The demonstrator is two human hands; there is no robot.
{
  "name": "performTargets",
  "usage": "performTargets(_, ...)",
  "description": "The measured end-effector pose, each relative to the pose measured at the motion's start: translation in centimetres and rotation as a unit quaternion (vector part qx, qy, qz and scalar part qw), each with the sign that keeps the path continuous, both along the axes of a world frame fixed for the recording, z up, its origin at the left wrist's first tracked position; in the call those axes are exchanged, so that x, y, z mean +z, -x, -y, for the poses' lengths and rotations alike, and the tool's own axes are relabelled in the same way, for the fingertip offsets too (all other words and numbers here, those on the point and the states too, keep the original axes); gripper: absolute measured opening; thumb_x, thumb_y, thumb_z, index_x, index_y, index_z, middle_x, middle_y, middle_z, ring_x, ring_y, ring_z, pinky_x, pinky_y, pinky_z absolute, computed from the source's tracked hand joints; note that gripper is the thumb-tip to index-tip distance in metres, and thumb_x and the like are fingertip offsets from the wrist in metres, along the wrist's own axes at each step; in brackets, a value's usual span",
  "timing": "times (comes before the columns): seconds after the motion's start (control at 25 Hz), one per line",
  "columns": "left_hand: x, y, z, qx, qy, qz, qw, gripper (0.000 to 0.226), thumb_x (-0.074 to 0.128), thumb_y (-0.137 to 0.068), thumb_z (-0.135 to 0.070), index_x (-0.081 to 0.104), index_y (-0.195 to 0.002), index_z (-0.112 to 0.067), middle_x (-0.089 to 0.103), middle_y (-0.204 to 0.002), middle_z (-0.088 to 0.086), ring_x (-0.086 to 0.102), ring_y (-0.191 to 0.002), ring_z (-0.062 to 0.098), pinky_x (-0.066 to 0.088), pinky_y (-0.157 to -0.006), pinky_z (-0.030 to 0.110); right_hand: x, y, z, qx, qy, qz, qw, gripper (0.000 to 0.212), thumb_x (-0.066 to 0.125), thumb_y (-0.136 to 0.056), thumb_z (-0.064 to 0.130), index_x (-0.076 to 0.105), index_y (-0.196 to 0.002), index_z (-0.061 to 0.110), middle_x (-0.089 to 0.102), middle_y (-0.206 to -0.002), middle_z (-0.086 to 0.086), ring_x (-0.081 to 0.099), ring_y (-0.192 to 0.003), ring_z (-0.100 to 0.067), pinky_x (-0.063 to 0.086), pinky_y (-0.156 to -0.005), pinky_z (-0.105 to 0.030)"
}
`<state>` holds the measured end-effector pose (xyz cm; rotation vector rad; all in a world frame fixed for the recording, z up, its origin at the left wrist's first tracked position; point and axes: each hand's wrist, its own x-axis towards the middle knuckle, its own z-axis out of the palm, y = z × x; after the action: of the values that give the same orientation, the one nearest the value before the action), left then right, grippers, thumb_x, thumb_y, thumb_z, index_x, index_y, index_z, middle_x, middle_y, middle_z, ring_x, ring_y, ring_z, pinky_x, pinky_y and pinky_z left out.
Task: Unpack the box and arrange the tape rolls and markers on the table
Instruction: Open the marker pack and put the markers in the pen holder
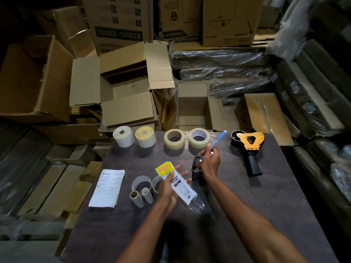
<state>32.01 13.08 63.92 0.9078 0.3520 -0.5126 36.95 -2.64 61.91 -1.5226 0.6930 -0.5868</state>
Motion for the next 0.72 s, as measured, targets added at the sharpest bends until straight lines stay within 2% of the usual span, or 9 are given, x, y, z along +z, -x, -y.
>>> performTargets(0.12,-0.2,0.2,-0.3,-0.002,-0.005,0.001,1.0,0.028,0.039,-0.102,-0.023,0.06,-0.118,-0.013,0.074,-0.095,0.014,0.07,-0.085,0.034,0.053,-0.087,0.046,0.1,-0.2,0.5,-0.004,0.007,0.006,1.0,0.035,0.043,-0.102,0.042,0.06,-0.088,0.015,0.07,-0.073,-0.001,0.068,-0.069,-0.008,0.054,-0.071,-0.031)
performTargets(0.28,-0.3,0.0,-0.3,-0.001,0.001,-0.005,1.0,0.028,0.038,-0.103,-0.023,0.06,-0.116,-0.014,0.074,-0.093,0.013,0.071,-0.077,0.032,0.053,-0.084,0.045,0.6,-0.1,1.7,0.0,-0.007,0.019,1.0,0.025,0.05,-0.1,0.031,0.064,-0.082,0.02,0.073,-0.077,-0.005,0.071,-0.072,-0.017,0.057,-0.072,-0.033)
performTargets(0.4,-0.5,-0.1,-0.2,-0.001,0.005,-0.008,1.0,0.028,0.038,-0.103,-0.022,0.06,-0.116,-0.013,0.072,-0.097,0.016,0.071,-0.077,0.032,0.052,-0.086,0.046,0.1,0.2,2.5,0.01,-0.002,0.011,1.0,0.02,0.057,-0.097,0.028,0.07,-0.086,0.017,0.075,-0.079,-0.001,0.072,-0.074,-0.011,0.057,-0.074,-0.031)
performTargets(0.6,-0.9,-0.1,0.0,-0.01,0.008,-0.002,1.0,0.028,0.038,-0.103,-0.022,0.061,-0.116,-0.012,0.073,-0.096,0.015,0.072,-0.077,0.032,0.053,-0.084,0.045,-0.5,0.5,3.5,0.035,0.001,0.017,0.999,0.01,0.066,-0.09,0.025,0.075,-0.094,0.026,0.077,-0.092,0.0,0.074,-0.089,-0.015,0.06,-0.082,-0.038)
performTargets(0.72,-1.4,-0.2,0.2,-0.016,0.012,0.001,1.0,0.028,0.039,-0.103,-0.022,0.062,-0.116,-0.013,0.073,-0.096,0.015,0.071,-0.078,0.032,0.054,-0.081,0.044,-0.6,0.7,3.9,0.063,0.007,0.013,0.998,0.012,0.068,-0.087,0.023,0.076,-0.093,0.031,0.077,-0.095,-0.002,0.073,-0.091,-0.02,0.06,-0.075,-0.039)
